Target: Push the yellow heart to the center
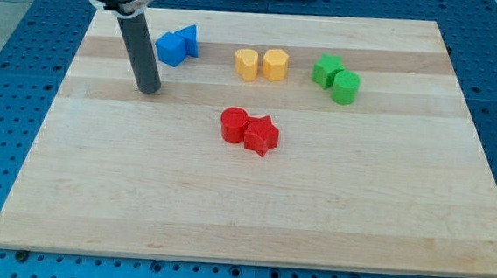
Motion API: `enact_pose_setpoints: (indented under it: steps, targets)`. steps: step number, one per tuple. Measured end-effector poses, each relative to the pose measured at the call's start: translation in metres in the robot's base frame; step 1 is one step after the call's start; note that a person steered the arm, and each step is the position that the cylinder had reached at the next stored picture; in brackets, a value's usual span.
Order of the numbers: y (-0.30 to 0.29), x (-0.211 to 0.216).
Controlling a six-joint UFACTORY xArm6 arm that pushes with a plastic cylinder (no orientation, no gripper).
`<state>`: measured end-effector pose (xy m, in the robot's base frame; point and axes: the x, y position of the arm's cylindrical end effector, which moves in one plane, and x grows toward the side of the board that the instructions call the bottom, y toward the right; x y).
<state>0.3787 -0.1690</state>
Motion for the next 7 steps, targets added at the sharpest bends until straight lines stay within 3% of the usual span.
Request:
enact_pose_setpoints:
  steps: [7]
  targets:
    - [0.009, -0.005]
